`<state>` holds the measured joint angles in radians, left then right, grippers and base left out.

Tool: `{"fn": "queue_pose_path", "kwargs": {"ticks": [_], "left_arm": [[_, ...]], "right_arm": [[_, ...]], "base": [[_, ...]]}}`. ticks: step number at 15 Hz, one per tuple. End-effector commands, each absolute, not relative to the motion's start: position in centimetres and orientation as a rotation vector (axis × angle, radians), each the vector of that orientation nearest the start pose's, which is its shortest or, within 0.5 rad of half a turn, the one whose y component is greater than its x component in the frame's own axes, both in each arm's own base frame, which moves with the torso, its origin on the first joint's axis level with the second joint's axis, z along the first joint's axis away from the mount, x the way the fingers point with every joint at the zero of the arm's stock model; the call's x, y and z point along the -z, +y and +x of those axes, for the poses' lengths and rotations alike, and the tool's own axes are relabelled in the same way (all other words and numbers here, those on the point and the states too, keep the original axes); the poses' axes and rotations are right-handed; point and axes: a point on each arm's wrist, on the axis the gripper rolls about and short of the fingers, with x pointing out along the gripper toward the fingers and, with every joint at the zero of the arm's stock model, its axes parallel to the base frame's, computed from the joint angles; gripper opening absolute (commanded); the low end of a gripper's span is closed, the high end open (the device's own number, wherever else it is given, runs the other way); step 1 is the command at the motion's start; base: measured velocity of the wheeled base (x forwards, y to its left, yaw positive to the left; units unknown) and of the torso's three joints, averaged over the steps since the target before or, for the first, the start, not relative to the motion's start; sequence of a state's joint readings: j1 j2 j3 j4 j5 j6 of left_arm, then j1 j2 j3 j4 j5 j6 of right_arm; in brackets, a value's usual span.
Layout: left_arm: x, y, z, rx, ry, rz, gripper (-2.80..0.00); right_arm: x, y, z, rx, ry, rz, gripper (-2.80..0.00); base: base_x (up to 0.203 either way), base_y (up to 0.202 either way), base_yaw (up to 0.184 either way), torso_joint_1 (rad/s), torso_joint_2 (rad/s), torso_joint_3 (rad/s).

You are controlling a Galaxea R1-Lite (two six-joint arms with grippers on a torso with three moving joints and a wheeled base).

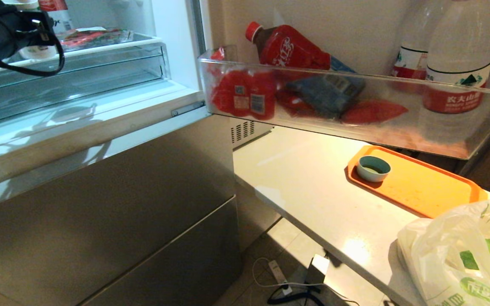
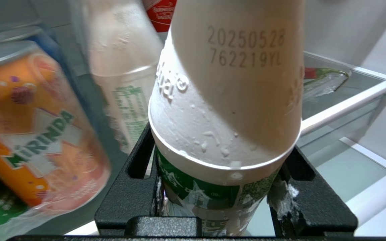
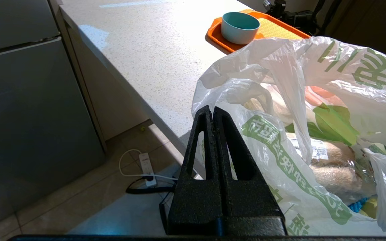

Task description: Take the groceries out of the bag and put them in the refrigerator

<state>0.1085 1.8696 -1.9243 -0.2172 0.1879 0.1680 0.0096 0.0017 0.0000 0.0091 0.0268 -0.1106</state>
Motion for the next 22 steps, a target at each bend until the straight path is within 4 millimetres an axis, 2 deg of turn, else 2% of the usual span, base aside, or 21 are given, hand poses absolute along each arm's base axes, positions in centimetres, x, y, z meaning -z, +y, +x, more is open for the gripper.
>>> {"fn": "queue_pose_path", "kwargs": {"ticks": [1, 10, 13, 15, 18, 22], "left_arm": [[-39.6, 4.4, 35.9, -0.333, -0.240, 0.153, -2.80], [-39.6, 4.8, 36.0, -0.339, -0.258, 0.104, -2.80], [-40.3, 4.7, 35.1, -0.340, -0.275, 0.104, -2.80], [-41.3, 4.5, 33.6, -0.335, -0.287, 0.104, -2.80], [-42.1, 3.8, 29.9, -0.296, -0.253, 0.107, -2.80], [-41.9, 2.5, 22.1, -0.176, -0.184, 0.120, -2.80]], "right_arm": [[-7.5, 0.0, -2.3, -0.039, 0.009, -0.112, -2.80], [-7.5, 0.0, -2.3, -0.037, 0.009, -0.112, -2.80], [-7.5, 0.0, -2.3, -0.039, 0.009, -0.112, -2.80], [-7.5, 0.0, -2.3, -0.037, 0.009, -0.113, -2.80], [-7.5, 0.0, -2.3, -0.037, 0.009, -0.113, -2.80], [-7.5, 0.0, -2.3, -0.038, 0.009, -0.113, -2.80]], "base": [[0.000, 0.000, 0.000, 0.000, 0.00, 0.000], [0.000, 0.000, 0.000, 0.000, 0.00, 0.000], [0.000, 0.000, 0.000, 0.000, 0.00, 0.000], [0.000, 0.000, 0.000, 0.000, 0.00, 0.000], [0.000, 0.000, 0.000, 0.000, 0.00, 0.000], [0.000, 0.000, 0.000, 0.000, 0.00, 0.000]]}}
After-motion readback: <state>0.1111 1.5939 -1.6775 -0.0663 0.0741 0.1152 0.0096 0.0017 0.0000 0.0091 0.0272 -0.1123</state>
